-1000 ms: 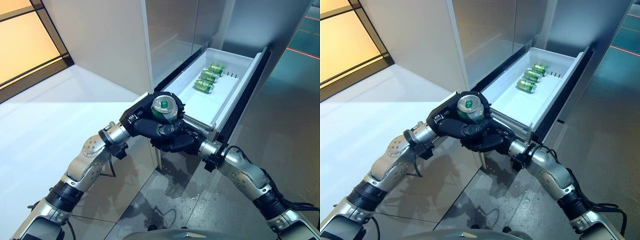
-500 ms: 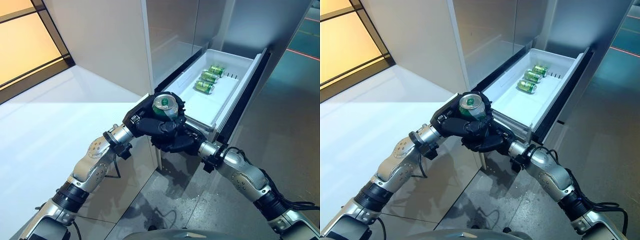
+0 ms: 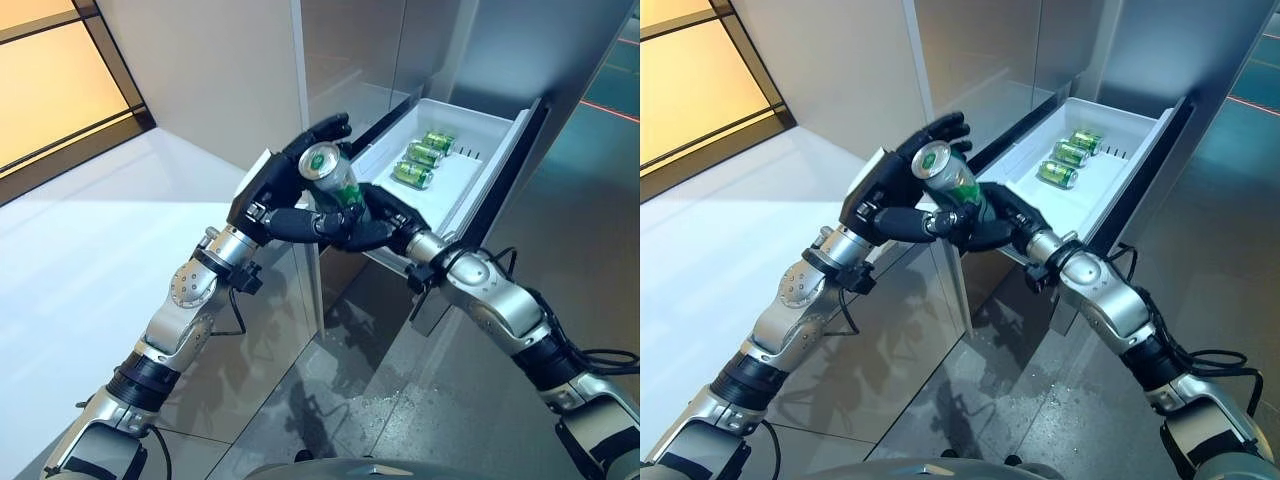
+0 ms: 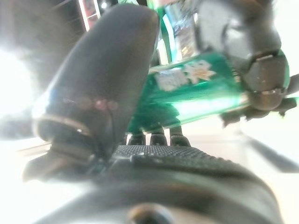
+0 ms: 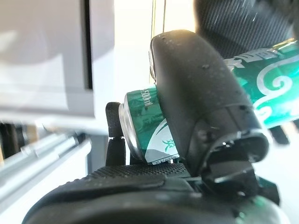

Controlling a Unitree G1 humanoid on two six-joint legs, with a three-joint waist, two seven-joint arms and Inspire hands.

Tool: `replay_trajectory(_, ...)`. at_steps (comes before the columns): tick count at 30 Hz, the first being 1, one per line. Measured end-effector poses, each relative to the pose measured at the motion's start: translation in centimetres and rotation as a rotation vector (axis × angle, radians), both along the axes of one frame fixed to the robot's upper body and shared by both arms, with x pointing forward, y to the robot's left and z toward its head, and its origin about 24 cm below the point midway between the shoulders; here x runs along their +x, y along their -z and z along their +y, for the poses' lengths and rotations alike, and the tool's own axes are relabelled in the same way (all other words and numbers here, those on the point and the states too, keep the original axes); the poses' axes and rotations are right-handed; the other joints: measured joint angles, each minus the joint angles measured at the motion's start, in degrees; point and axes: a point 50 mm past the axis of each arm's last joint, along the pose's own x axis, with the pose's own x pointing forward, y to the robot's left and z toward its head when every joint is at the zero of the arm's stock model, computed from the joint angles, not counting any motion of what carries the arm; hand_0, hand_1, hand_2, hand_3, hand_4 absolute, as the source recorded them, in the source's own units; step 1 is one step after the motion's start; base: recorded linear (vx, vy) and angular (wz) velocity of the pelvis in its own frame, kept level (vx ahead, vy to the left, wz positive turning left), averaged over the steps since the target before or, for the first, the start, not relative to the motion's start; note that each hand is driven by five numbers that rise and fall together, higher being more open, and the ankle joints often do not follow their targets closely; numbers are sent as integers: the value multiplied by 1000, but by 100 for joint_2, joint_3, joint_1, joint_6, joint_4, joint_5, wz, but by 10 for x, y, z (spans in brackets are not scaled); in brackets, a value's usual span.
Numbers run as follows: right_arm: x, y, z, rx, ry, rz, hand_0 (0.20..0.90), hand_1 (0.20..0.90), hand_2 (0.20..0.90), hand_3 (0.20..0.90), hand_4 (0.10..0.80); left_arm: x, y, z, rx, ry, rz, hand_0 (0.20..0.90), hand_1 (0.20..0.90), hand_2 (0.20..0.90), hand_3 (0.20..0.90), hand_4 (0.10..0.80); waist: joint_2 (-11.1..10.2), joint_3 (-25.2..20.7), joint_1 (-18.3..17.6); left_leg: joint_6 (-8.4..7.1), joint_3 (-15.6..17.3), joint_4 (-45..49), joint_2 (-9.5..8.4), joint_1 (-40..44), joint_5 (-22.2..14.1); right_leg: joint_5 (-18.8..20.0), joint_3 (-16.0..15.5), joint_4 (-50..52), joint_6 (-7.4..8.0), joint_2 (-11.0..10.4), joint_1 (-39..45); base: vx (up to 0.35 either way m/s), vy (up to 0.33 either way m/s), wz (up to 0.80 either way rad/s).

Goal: Put drinks into fridge and close the fridge

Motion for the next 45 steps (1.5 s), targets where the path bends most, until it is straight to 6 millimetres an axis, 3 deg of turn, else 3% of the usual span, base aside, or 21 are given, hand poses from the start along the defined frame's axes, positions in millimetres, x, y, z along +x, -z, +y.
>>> replay_trajectory(4,18,-3,-31,3,216,12,300,300,300,200,100,-3,-24,0,-85,-31,-133,900,900,900,900,800,-58,35,104,1,-41,0,-6,-7,8,-1,-26,0,0,-3,8,40,-18,6)
replay_trajectory(9,31,12,-71,-37,469,82,300,300,300,200,100,-10,-48,0,-205,-7,-233,900,900,900,900,800,-110,66,144,11,-136,1,-28,-40,20,-3,-118,-2,4,-9,12,64,-18,10)
replay_trajectory(14,32,32,-96,-107,599,151,300,300,300,200,100,0,-38,-6,-217,46,-81,900,900,900,900,800,-115,94,176,19,-209,0,-41,-49,29,-11,-190,-9,14,-11,37,77,-20,8)
replay_trajectory(17,30,38,-123,-154,694,190,300,300,300,200,100,7,-22,-17,-228,149,100,900,900,900,900,800,-105,224,244,32,-392,0,-76,-49,74,-30,-353,-9,37,-29,98,108,-30,30)
replay_trajectory(19,31,36,-131,-179,735,184,300,300,300,200,100,9,-9,-21,-226,208,213,900,900,900,900,800,-104,291,285,33,-459,0,-88,-78,106,-31,-439,-9,38,-35,102,86,-20,19)
replay_trajectory(22,34,25,-145,-192,790,165,300,300,300,200,100,2,51,-34,-156,329,562,900,900,900,900,800,-48,434,422,40,-576,1,-115,-111,151,-36,-545,-9,44,-51,118,66,-15,18)
replay_trajectory(23,34,23,-147,-193,799,159,300,300,300,200,100,-1,61,-36,-139,344,614,900,900,900,900,800,-42,458,408,41,-617,1,-122,-121,158,-39,-586,-11,46,-59,112,-23,-4,38)
replay_trajectory(24,36,15,-154,-188,828,146,300,300,300,200,100,-12,94,-39,-86,377,789,900,900,900,900,800,0,536,418,50,-715,1,-148,-194,214,-42,-636,-10,48,-72,82,-80,2,36)
replay_trajectory(26,39,-1,-172,-188,886,113,300,300,300,200,100,-33,136,-40,-10,418,998,900,900,900,900,800,105,713,461,60,-845,34,-180,-311,259,-41,-767,-10,49,-96,30,-147,7,40)
replay_trajectory(28,36,-23,-197,-193,972,81,300,300,300,200,100,-59,173,-30,74,422,1170,900,900,900,900,800,245,819,576,60,-968,104,-204,-624,323,-35,-911,33,46,-107,-212,-173,8,41)
replay_trajectory(30,30,-41,-219,-180,1055,56,300,300,300,200,100,-77,198,-13,146,374,1273,900,900,900,900,800,347,928,680,47,-1030,159,-207,-849,372,-33,-1026,87,42,-116,-410,-106,-7,30)
replay_trajectory(32,20,-57,-242,-175,1142,33,300,300,300,200,100,-94,225,15,244,263,1343,900,900,900,900,800,471,1046,831,25,-1133,187,-207,-1062,422,-34,-1049,122,40,-102,-585,-95,-23,28)
replay_trajectory(35,17,-63,-248,-167,1162,17,300,300,300,200,100,-108,250,45,311,114,1401,900,900,900,900,800,545,1261,934,4,-1192,191,-198,-1127,443,-36,-1053,131,40,-75,-623,-32,-45,15)
replay_trajectory(41,17,-58,-249,-250,1128,71,300,300,300,200,100,-96,268,61,267,-128,1334,900,900,900,900,800,469,1484,1017,-14,-1253,290,-199,-1387,471,-37,-1048,207,40,-65,-831,-25,-32,10)
replay_trajectory(45,18,-55,-249,-292,1104,151,300,300,300,200,100,-96,274,79,274,-260,1324,900,900,900,900,800,266,1753,1058,-23,-1241,427,-179,-1616,477,-85,-1034,463,16,-71,-1120,-50,-18,-1)
